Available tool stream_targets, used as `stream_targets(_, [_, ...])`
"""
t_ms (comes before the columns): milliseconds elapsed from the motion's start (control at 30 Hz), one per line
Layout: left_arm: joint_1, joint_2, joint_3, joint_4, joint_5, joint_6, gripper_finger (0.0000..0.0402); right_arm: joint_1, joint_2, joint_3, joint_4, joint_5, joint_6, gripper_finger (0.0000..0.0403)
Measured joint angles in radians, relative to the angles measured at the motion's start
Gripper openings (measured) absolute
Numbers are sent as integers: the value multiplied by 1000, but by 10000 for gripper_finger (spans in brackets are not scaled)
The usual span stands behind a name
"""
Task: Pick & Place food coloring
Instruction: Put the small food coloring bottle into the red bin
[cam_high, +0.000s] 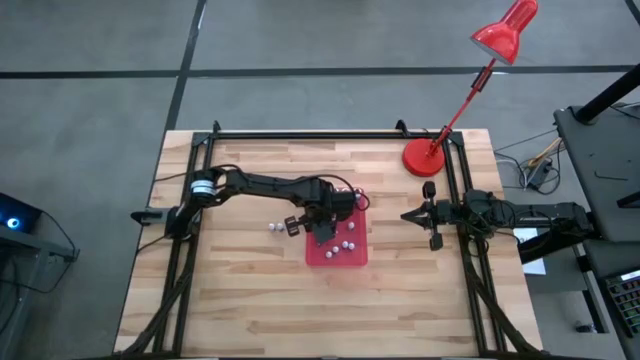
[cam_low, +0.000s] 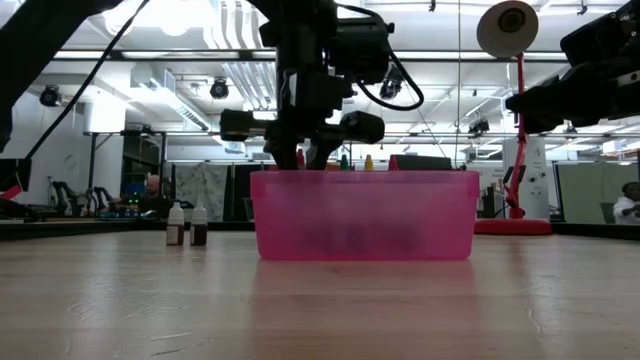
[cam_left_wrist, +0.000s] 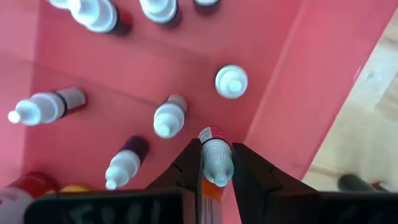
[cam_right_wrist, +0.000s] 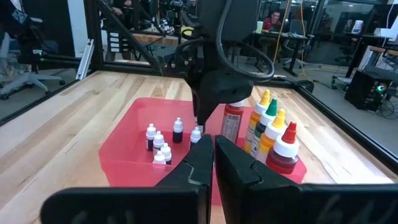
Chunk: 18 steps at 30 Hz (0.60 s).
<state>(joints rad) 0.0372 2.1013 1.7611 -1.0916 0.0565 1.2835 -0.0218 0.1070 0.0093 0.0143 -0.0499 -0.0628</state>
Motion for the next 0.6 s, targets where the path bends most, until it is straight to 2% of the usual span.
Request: stream_targets(600, [0,56,0,9,13,-13,39,0,0,0,0,0,0,9])
